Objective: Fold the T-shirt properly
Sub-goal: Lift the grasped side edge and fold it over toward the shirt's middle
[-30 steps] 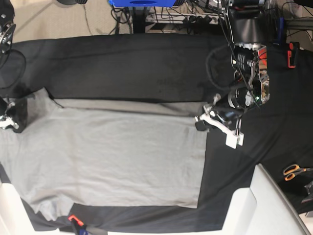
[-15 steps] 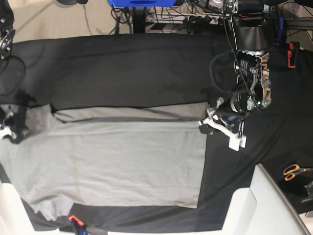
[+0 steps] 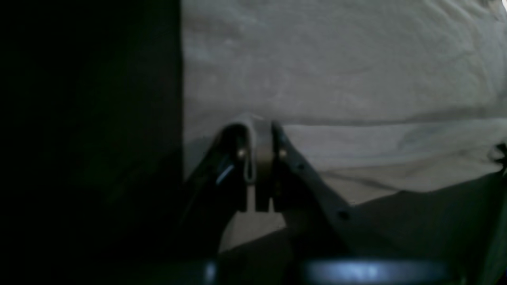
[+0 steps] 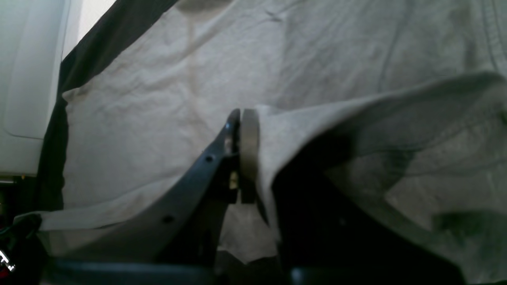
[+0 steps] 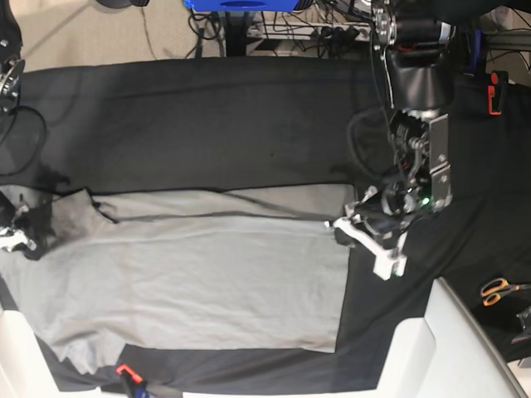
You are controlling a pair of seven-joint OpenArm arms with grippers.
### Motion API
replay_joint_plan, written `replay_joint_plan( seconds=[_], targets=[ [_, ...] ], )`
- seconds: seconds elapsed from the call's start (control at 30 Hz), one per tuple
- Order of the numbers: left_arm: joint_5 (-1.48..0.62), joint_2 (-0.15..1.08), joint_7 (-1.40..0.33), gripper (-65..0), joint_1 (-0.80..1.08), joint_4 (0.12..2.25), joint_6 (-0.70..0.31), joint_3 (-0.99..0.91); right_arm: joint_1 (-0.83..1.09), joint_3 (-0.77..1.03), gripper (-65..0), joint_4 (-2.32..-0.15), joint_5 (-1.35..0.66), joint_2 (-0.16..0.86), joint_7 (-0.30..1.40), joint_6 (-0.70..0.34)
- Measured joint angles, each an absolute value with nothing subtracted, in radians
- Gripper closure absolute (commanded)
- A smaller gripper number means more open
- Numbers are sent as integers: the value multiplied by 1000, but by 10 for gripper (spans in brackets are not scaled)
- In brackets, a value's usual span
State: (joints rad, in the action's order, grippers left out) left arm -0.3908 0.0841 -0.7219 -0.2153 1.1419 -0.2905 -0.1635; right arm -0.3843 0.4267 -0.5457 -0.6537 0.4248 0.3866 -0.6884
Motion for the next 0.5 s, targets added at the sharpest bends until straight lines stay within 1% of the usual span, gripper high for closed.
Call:
replay_joint_plan(
  seconds=[0.07, 0.1, 0.13, 0.17, 0.23, 0.27, 0.33, 0.37, 0.4, 0.47, 0.5],
  targets=[
    [-389, 85, -723, 0, -234, 1111, -291, -126, -390, 420, -9, -530, -654, 426, 384, -689],
    [-393, 83, -722, 0, -242, 1095, -291, -117, -396, 421, -24, -521, -654, 423, 384, -689],
    [-392, 82, -727, 0, -251, 1079, -292, -115, -401, 421, -56, -513, -654, 421, 384, -689],
    [-389, 81, -727, 0, -262, 1065, -291, -115, -402, 421, -105, -508, -654, 421, 377, -689],
    [-390, 81, -727, 0, -282, 1053, -290, -130, -401, 421, -266, -506, -656, 422, 335, -676],
    [-390, 81, -726, -56, -287, 1056, -291, -147, -401, 422, -345, -506, -659, 422, 316, -662],
    [-393, 81, -724, -216, -292, 1068, -291, -204, -402, 422, -494, -509, -664, 423, 300, -655],
    [-389, 81, -724, -299, -290, 1081, -290, -241, -402, 422, -545, -510, -665, 424, 287, -655],
    [-390, 83, -727, -372, -287, 1098, -291, -277, -401, 425, -554, -514, -682, 426, 279, -655],
    [-389, 87, -729, -462, -282, 1135, -287, -322, -381, 467, -542, -552, -716, 425, 268, -656],
    [-387, 89, -733, -489, -279, 1164, -287, -336, -361, 492, -531, -587, -733, 424, 269, -654]
  ],
)
